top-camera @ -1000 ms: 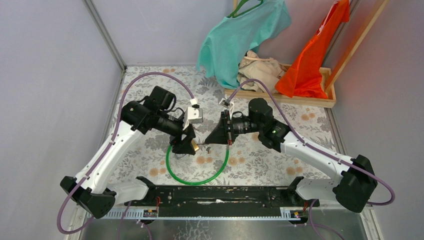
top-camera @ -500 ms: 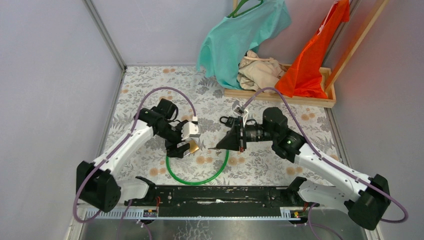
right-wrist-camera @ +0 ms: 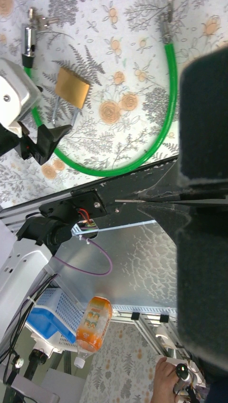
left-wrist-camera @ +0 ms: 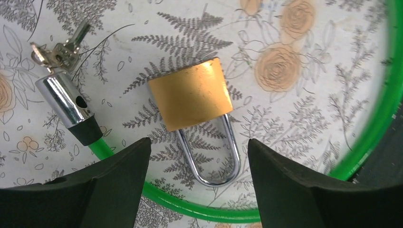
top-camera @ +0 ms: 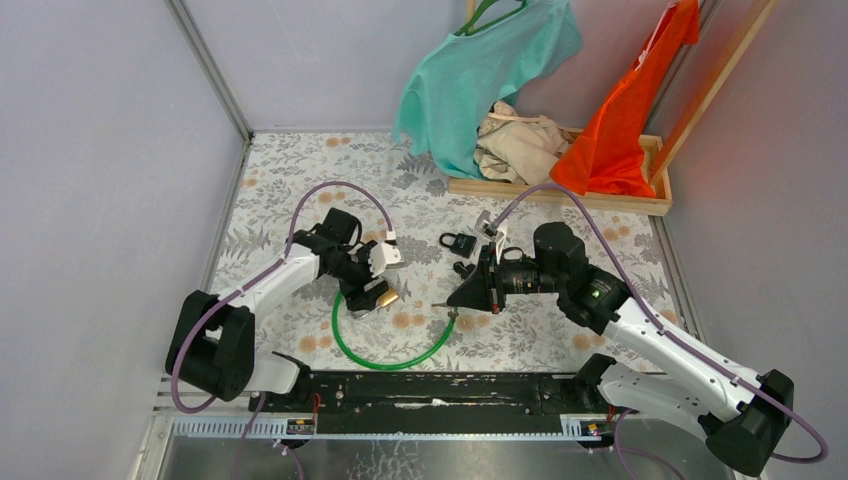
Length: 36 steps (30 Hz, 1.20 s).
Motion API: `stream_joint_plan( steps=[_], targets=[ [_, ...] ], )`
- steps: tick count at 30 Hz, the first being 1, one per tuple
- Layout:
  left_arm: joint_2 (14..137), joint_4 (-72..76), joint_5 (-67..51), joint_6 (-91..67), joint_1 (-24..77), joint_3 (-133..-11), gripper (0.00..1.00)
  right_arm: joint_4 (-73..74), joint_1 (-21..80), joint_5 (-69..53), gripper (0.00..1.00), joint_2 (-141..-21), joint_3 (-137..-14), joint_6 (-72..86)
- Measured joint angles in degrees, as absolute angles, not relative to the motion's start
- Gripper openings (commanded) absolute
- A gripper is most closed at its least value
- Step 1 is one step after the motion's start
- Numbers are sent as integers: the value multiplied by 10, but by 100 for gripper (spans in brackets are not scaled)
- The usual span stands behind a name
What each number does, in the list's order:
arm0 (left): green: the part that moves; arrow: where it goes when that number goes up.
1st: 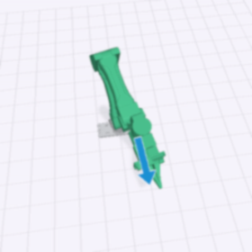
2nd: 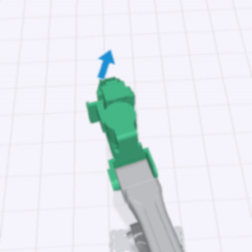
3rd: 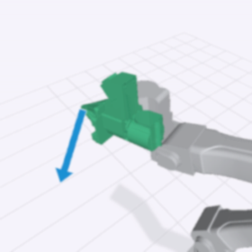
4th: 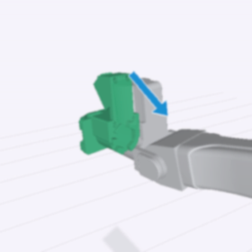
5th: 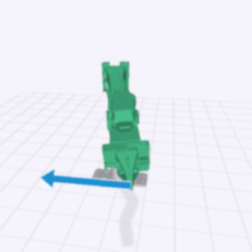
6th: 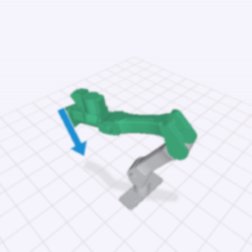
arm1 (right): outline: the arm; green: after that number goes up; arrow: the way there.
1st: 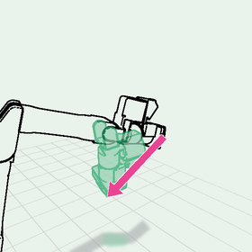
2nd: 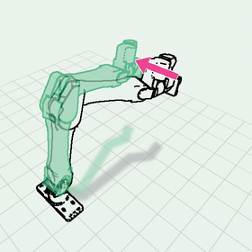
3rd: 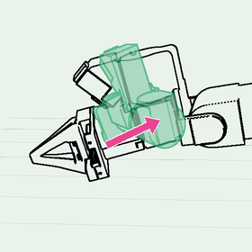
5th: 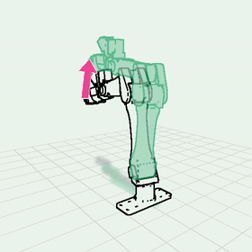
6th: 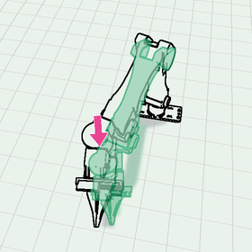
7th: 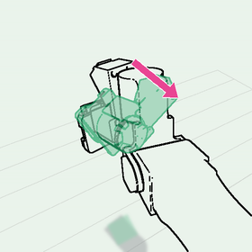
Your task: Unlock with the key
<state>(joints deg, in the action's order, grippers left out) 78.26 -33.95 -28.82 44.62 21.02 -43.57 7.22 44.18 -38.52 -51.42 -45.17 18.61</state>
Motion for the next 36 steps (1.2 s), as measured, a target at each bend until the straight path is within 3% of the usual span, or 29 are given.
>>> stream_joint_plan(
  steps=[5,11,20,26,36],
  targets=[
    [797,-273,-236,413,222,-416,70,99,442,-366,0,-501,-460,181],
    [792,-251,-203,447,222,-400,74,116,442,-352,0,-500,-472,180],
    [710,-411,-227,654,201,-402,76,126,442,-335,0,-500,-477,178],
    [728,-557,-263,849,198,-408,65,133,442,-331,0,-496,-477,176],
    [785,-576,-266,949,198,-428,51,135,442,-320,0,-489,-477,176]
  ],
)
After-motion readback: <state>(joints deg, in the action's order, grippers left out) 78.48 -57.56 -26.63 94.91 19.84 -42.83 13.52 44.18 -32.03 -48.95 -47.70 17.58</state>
